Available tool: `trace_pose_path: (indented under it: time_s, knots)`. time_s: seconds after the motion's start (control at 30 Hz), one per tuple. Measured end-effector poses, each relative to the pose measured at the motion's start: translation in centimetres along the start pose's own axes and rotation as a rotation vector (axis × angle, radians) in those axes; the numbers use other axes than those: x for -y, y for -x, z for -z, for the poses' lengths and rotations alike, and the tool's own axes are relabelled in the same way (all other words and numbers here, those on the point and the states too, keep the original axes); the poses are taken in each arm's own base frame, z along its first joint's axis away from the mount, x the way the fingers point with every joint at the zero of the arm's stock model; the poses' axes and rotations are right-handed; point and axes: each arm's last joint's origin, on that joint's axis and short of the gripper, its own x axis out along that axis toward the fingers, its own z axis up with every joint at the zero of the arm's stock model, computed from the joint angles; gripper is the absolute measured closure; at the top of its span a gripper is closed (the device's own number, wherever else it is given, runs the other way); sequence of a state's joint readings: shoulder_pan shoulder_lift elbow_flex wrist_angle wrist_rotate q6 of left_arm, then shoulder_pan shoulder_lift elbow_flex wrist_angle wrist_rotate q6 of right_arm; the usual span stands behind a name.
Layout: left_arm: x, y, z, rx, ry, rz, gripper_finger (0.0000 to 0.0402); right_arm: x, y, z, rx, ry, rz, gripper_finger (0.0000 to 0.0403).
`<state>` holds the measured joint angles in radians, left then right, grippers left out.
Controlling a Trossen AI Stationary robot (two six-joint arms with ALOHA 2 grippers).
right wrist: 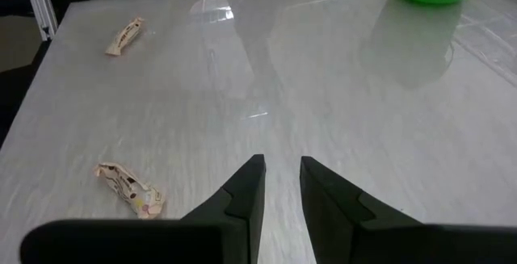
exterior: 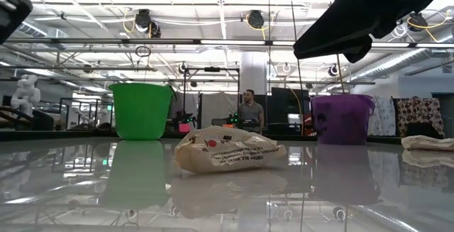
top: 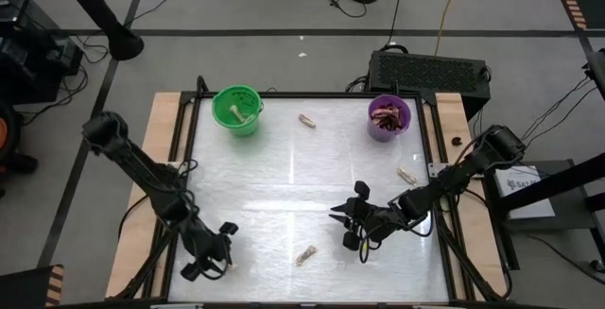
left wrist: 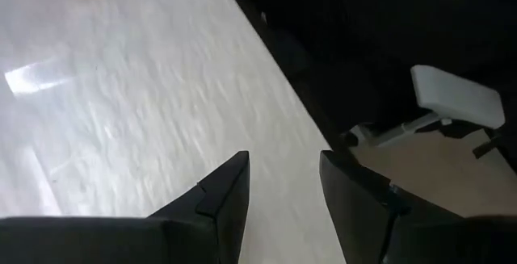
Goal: Sort candy by brand, put in halloween buckets
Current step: Put the white chocolate bar into the green bucket
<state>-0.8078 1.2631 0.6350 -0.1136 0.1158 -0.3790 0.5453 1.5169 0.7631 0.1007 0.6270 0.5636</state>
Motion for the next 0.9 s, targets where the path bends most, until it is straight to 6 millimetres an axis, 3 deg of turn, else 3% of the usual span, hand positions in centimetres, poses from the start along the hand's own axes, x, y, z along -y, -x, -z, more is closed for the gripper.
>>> trace_pose_path:
  time_s: [0.6, 0.9]
  knots:
    - [-1.6, -3.4, 2.8, -0.263, 0.041, -0.11, 0.0243, 0.0, 0.0, 0.0, -0.001, 0.004, 0.001, 0.033]
    - [-1.8, -3.6, 3.3, -0.315, 0.058, -0.12, 0.0243, 0.0, 0.0, 0.0, -0.001, 0.004, 0.001, 0.033]
